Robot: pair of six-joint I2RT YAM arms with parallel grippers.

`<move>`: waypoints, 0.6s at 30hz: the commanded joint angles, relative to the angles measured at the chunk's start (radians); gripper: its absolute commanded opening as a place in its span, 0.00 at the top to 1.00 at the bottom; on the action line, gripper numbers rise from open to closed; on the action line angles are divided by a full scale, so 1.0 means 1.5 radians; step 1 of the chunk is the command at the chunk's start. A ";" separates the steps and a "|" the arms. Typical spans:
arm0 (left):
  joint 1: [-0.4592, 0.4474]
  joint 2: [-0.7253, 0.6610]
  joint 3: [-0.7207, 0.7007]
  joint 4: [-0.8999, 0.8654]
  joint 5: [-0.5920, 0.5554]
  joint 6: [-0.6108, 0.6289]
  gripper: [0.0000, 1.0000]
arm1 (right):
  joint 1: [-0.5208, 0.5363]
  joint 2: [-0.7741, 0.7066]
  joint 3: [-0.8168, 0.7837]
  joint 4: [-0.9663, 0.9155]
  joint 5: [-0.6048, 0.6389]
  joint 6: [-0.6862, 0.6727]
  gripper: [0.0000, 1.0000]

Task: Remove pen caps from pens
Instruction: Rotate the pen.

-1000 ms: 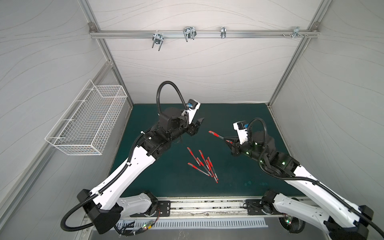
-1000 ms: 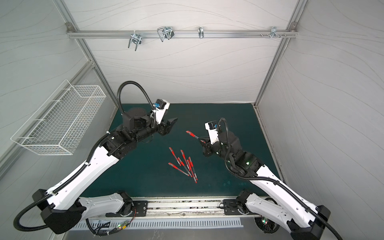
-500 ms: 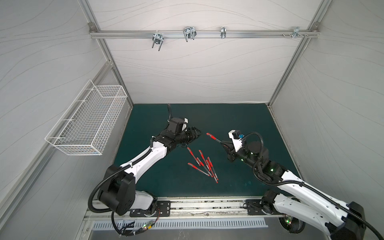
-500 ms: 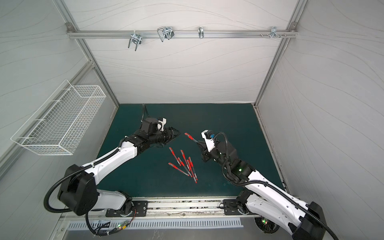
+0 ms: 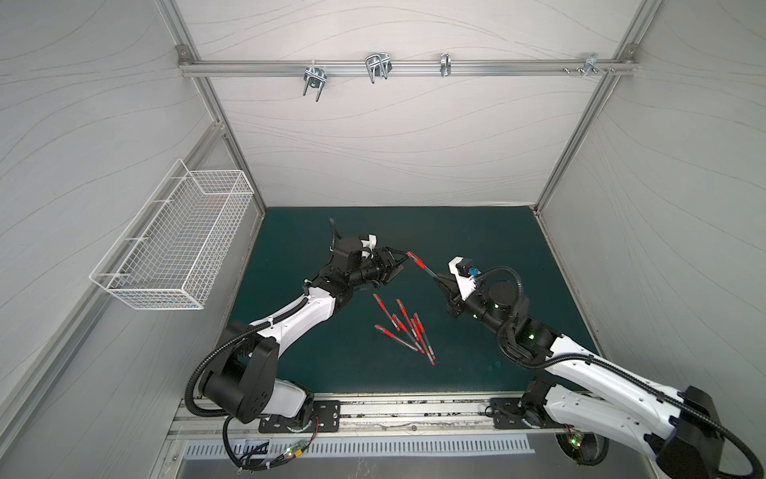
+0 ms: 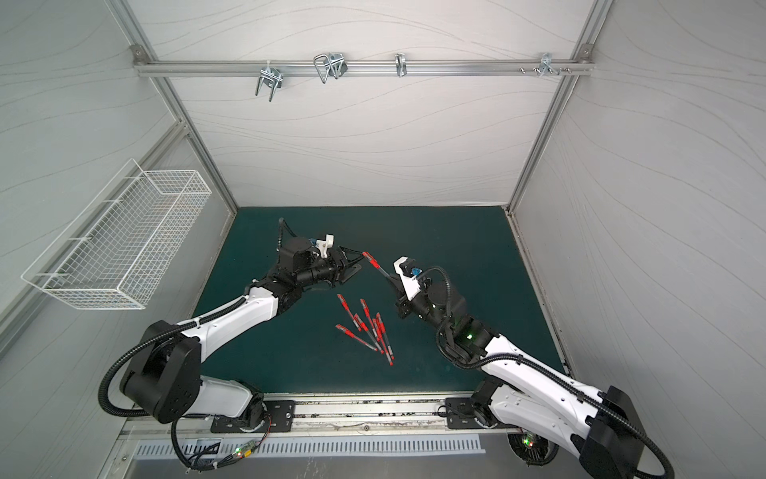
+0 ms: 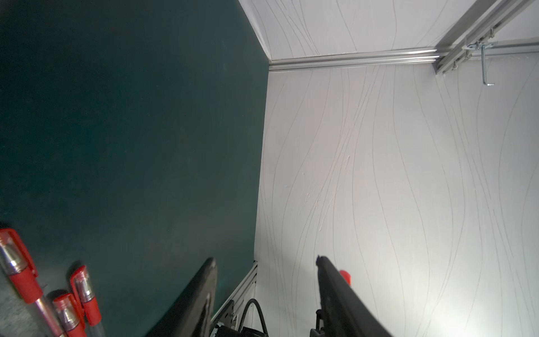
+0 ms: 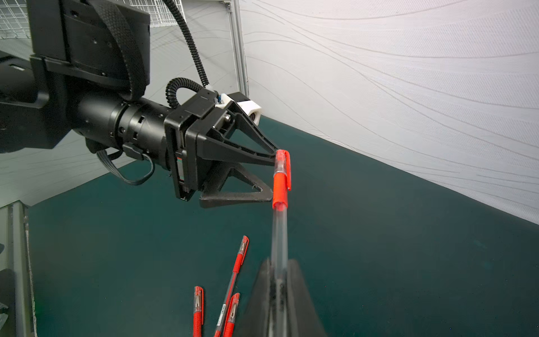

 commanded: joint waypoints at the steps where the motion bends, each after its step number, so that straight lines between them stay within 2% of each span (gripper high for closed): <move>1: -0.001 -0.029 -0.009 0.040 -0.011 -0.033 0.44 | 0.007 -0.005 0.001 0.004 0.050 -0.009 1.00; 8: 0.009 -0.047 -0.027 0.021 -0.029 -0.036 0.45 | 0.006 -0.036 -0.011 0.007 0.074 0.006 1.00; 18: 0.002 -0.084 -0.028 0.066 -0.016 -0.057 0.49 | 0.010 0.006 0.007 -0.006 0.020 0.014 1.00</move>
